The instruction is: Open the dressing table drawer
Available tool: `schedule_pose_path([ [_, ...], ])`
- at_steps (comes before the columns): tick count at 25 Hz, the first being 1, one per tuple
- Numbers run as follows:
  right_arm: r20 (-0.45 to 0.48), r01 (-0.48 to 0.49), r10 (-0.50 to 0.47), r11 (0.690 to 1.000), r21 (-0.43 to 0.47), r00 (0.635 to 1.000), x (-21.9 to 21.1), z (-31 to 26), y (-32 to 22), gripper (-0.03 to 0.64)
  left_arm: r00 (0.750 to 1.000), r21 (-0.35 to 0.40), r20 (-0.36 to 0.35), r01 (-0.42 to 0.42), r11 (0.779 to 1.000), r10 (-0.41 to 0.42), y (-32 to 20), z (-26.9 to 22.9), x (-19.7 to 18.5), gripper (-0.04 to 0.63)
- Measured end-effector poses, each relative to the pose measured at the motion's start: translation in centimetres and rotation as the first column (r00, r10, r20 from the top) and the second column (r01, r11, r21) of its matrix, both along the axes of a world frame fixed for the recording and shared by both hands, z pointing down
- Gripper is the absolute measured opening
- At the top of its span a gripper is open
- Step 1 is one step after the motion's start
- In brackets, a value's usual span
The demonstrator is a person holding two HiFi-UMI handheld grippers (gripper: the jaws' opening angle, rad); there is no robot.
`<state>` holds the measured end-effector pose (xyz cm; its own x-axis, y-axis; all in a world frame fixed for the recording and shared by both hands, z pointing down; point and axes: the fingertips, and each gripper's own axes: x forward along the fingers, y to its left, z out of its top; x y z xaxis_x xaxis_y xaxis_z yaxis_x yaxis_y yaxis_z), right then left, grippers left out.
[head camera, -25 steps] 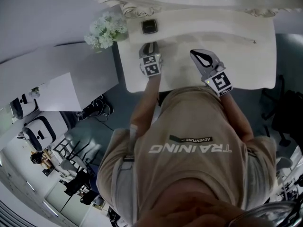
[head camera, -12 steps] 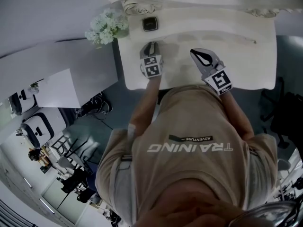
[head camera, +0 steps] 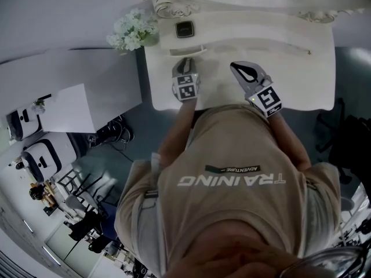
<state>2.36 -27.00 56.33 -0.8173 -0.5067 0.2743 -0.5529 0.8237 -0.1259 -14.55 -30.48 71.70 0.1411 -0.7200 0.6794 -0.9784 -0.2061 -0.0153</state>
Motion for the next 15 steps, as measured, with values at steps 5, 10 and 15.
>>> schedule_pose_path([
  [5,-0.007,0.003,-0.003,1.0,0.0,1.0,-0.4,-0.1,0.9,0.003,1.0,-0.013,-0.005,-0.005,1.0,0.005,1.2,0.0,0.0,0.091],
  [10,-0.009,0.002,-0.002,1.0,0.005,1.0,-1.0,-0.2,1.8,0.003,1.0,-0.006,-0.013,-0.011,1.0,0.011,2.1,0.1,0.1,0.091],
  [15,-0.006,-0.003,0.003,1.0,-0.008,1.0,-1.2,0.2,2.8,0.003,1.0,0.001,-0.019,-0.013,1.0,0.013,2.8,0.0,0.1,0.089],
])
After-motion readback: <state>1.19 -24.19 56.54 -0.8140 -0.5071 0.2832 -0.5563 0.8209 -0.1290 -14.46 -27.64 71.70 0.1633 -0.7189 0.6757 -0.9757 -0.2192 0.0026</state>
